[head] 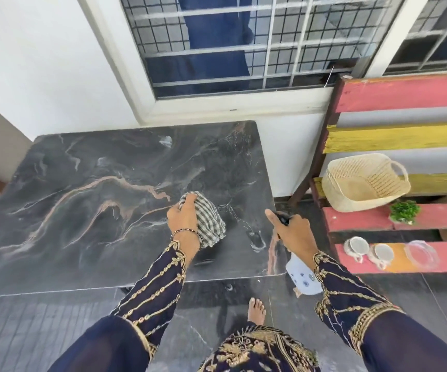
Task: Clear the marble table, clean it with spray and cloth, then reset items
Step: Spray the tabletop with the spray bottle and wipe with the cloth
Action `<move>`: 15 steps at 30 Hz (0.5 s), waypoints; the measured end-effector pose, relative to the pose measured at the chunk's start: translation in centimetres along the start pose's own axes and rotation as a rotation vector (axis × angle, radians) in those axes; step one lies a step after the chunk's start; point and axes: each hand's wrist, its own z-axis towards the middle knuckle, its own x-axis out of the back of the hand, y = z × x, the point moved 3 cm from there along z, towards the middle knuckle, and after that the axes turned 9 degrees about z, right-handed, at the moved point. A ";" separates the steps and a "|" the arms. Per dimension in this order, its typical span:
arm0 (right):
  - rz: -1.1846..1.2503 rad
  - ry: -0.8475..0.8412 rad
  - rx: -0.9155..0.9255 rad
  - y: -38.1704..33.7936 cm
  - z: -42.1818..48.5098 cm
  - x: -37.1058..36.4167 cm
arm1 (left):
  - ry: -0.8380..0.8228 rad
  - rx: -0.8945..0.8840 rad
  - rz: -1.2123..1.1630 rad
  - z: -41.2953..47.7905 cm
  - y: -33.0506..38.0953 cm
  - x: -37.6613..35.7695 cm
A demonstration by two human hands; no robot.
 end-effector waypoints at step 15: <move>0.195 0.055 -0.075 3.8 -8.7 3.2 | -0.105 -0.038 0.013 -4.3 -1.7 1.6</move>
